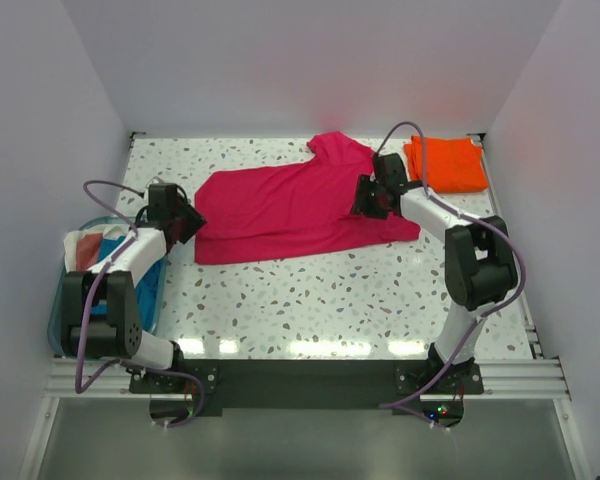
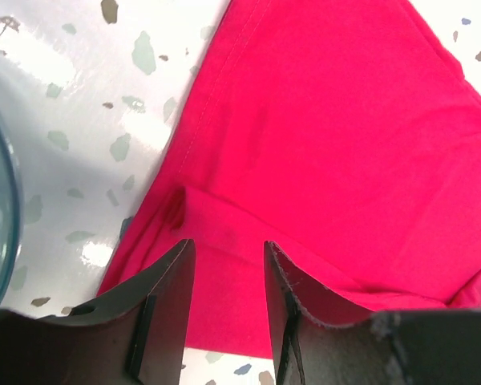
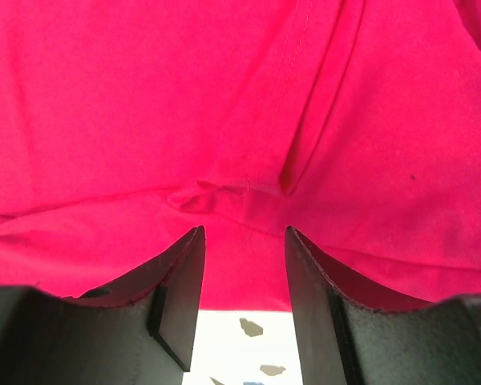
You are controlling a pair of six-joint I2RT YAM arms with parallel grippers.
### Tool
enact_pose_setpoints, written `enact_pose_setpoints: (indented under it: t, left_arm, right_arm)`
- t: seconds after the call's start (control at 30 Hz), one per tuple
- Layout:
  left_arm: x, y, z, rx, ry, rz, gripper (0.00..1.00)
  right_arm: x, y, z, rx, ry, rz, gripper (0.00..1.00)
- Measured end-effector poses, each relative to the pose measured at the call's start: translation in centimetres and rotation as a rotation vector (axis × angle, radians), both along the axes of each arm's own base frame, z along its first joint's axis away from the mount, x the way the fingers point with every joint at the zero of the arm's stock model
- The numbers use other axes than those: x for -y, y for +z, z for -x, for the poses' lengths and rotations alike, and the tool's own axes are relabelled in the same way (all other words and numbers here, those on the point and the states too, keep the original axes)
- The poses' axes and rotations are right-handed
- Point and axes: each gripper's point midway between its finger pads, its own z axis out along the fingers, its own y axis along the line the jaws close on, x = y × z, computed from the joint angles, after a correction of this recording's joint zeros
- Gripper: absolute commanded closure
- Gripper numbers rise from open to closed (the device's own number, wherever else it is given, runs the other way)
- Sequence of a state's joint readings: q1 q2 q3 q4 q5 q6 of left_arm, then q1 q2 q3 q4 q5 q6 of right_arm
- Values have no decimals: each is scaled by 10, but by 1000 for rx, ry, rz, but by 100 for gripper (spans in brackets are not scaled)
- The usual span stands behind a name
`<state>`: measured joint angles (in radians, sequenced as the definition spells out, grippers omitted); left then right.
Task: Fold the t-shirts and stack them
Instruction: Fold the tshirt
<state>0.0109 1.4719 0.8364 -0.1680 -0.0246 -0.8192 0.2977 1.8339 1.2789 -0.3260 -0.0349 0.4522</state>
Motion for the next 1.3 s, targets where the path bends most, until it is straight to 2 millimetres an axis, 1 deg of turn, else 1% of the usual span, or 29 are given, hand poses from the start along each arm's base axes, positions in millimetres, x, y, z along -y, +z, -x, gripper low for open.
enact_pose_setpoints:
  t: [0.07,0.17,0.23,0.37,0.4,0.47,0.5,0.6,0.63,0.73,0.9,1.0,1.17,1.3]
  left_arm:
    - [1,-3,5,-8,-2,0,56]
    - [6,-11,13,-35,-16,-1,56]
    - [10,-14,16,-45,-27,-1,56]
    - [11,-16,18,-51,-31,-2,56]
    - [11,-16,18,-51,-30,-2,57]
    - [11,-17,18,-51,-30,-2,57]
    - [11,-17,18,-52,-30,-2,57]
    - [11,-22,18,-66,-28,-4,59]
    - [10,-25,19,-76,-27,-5,60]
    - [10,-34,20,-102,-27,-6,62]
    - [10,-45,22,-131,-26,-8,67]
    - [10,-48,20,-138,-25,-8,69]
    - [10,-51,13,-145,-24,-8,75]
    - [10,-49,6,-135,-19,-4,78]
  right_arm:
    - [-2,-3,-6,-3,-1,1,53]
    - [-2,-13,-17,-11,-12,17,55]
    - [-2,-20,-20,-23,-17,25,55]
    - [0,-31,-23,-45,-27,43,61]
    - [0,-32,-24,-45,-30,46,66]
    - [0,-32,-26,-46,-35,46,71]
    - [0,-32,-26,-47,-36,45,78]
    - [-2,-29,-31,-39,-41,38,88]
    - [-3,-28,-33,-35,-42,36,92]
    - [-4,-25,-35,-28,-43,32,100]
    - [-6,-16,-44,-4,-43,23,100]
    - [-9,-11,-52,15,-43,17,100]
    - [-12,-13,-59,17,-37,12,100]
    - [-17,-16,-62,11,-26,2,100]
